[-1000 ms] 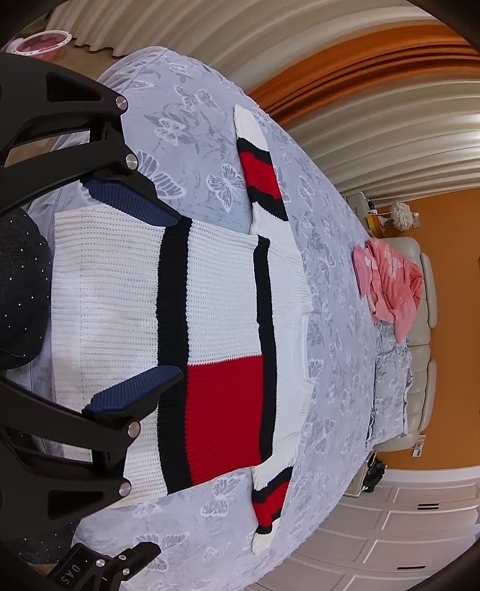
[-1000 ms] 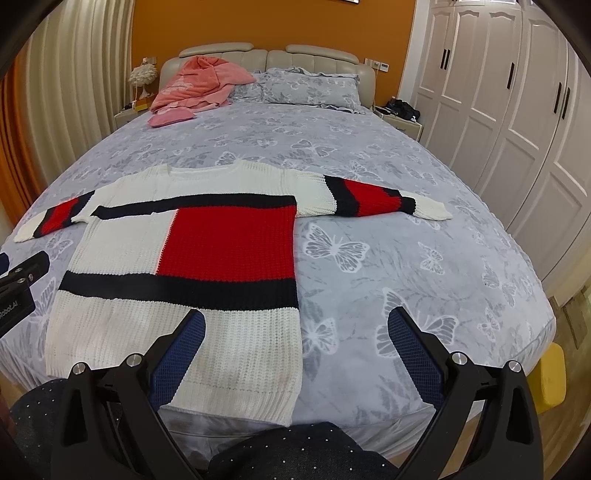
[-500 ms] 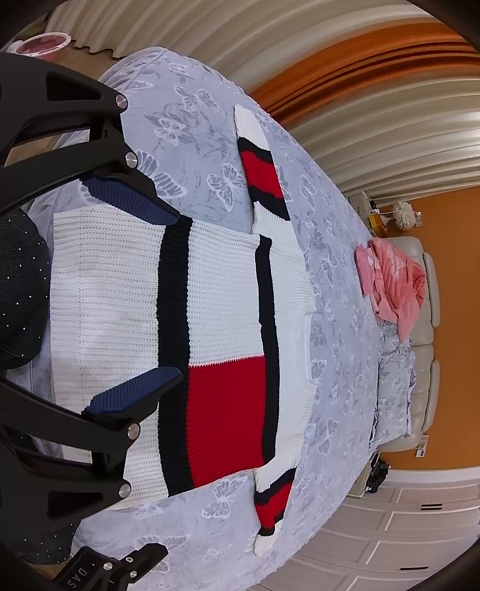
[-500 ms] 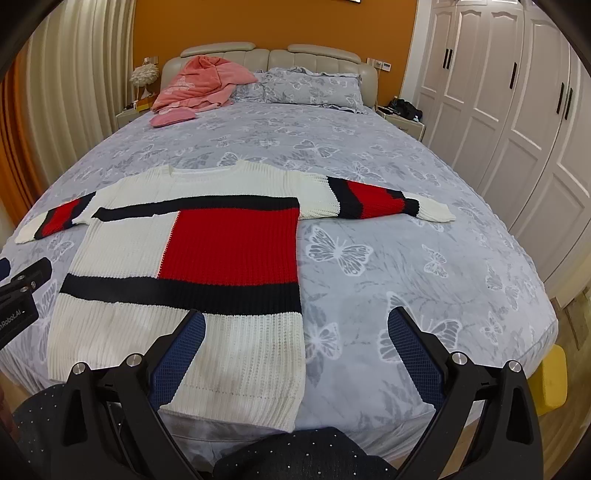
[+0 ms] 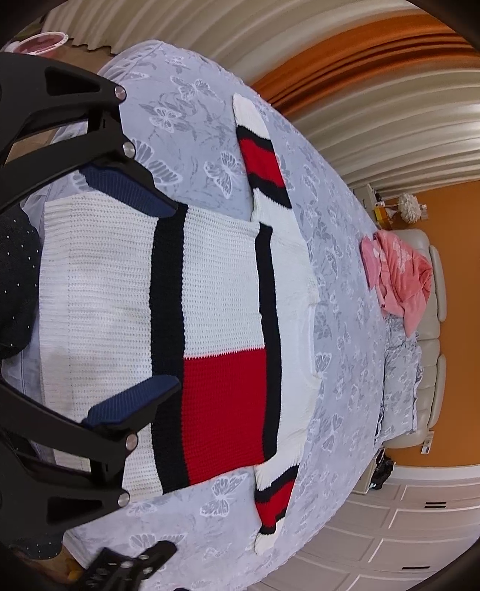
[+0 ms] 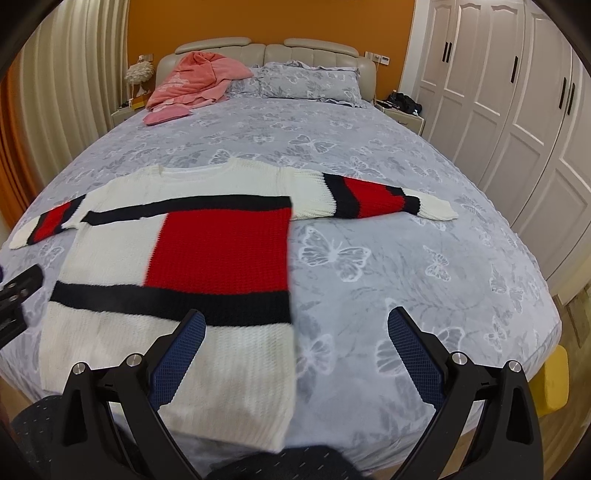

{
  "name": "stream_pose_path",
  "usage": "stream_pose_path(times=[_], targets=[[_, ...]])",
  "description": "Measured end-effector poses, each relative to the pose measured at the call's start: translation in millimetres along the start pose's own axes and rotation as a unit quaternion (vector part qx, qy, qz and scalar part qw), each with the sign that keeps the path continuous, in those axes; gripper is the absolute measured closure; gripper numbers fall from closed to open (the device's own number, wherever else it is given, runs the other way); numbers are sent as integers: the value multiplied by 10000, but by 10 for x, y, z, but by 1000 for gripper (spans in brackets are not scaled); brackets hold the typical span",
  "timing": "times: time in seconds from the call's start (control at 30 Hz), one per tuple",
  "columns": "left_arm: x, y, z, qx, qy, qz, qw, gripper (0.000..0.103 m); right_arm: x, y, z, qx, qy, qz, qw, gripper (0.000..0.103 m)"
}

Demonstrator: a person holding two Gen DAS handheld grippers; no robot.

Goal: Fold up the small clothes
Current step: 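Grasp the white cuff of a striped sleeve with the right gripper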

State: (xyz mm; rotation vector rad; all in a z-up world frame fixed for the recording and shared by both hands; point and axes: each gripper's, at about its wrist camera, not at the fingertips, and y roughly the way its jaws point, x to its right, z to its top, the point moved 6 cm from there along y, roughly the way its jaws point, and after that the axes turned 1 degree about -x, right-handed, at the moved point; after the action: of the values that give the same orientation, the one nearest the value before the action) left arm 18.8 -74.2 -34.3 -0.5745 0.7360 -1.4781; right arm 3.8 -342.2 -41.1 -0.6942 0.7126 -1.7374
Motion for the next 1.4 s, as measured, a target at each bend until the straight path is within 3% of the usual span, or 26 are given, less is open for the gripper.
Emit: stream_pose_path(times=[0.17,0.27,0.33,0.47,0.53,0.67,0.8,0.87,0.9,0.97,1.1,1.17,1.27,1.4], targets=[[75,87,74,-126,-13,-284,9995,10,767,545,342,-264,755,78,9968,5],[109,183,116,-189,-105,-369,9991,10,1399,1066,661,-462,1257,-112,9909,5],[133,274,139,-290,-192,-421,9985,10,1838,1453,899,-542,1652,-180,9846,5],[187,500,185,-493,-316,-433,9973,9,2597,2202,1195,-791,2782,-46,9572,9],[205,601,196,-559,-308,-393,9972,9,2938,2572,1264,-951,3338,-32,9378,15],[250,854,202,-724,-203,-229,9969,9,3194,3047,1326,-1122,3614,-109,9256,25],[277,1067,153,-942,-133,-155,9953,9,3254,3420,1287,-1337,3654,72,9212,57],[280,1139,125,-998,-117,-158,9948,9,3254,3454,1290,-1242,3630,120,9234,70],[279,1168,116,-1016,-105,-150,9947,9,3252,3453,1320,-1169,3598,214,9254,88],[267,1198,110,-1018,-97,-158,9946,9,3223,3379,1402,-1010,3613,358,9263,90],[205,1203,128,-965,-155,-209,9950,9,2986,2899,1927,-93,3362,887,9375,91],[169,1188,142,-933,-207,-244,9951,9,2598,2554,2285,289,2882,1282,9485,91],[120,1158,165,-876,-286,-264,9954,9,1868,2156,2692,616,2200,1939,9540,91],[0,1093,207,-795,-528,-344,9948,9,301,1740,2969,653,863,2902,9508,91]])
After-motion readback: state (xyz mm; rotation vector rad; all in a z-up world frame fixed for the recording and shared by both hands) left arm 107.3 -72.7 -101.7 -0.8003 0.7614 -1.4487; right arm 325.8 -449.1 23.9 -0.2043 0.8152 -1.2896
